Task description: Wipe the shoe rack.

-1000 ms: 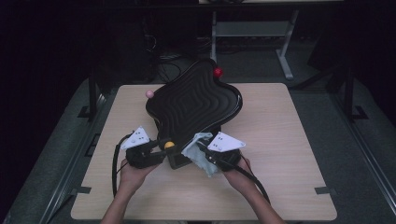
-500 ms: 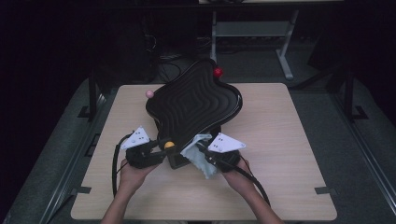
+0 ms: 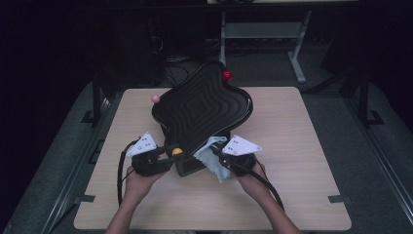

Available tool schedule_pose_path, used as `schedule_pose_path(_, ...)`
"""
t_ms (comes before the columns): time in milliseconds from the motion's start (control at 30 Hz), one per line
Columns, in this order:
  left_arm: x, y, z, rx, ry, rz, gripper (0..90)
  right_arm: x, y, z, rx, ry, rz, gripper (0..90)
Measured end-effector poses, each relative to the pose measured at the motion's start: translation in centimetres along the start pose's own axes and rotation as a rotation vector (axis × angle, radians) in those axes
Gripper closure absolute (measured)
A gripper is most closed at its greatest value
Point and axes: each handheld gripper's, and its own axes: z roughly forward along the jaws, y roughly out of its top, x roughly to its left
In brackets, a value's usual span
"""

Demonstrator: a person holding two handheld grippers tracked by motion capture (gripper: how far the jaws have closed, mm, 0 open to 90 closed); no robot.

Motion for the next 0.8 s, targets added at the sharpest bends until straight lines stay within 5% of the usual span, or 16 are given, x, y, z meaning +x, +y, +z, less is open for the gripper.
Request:
schedule_pose_path(267,-0.1,0.0,0.1,-0.002,0.002,0.004,60.3,-2.4,0.5,-1.9,-0.028,-0.056,0.046,82.5)
schedule_pose_path(433,-0.1,0.0,0.1,0.001,0.000,0.003,60.3,-0.8,0.4,-0.6,-0.013,-0.025,0.012,82.4)
schedule_pose_path(667,-0.2,0.0,0.1,0.002,-0.003,0.006,60.2,-0.3,0.3,-0.5,-0.008,-0.004,0.001,82.4)
schedule_pose_path(800,-0.1,0.0,0.0,0.001,0.000,0.001,60.2,2.5,-0.2,1.1,-0.006,0.075,-0.018,82.4)
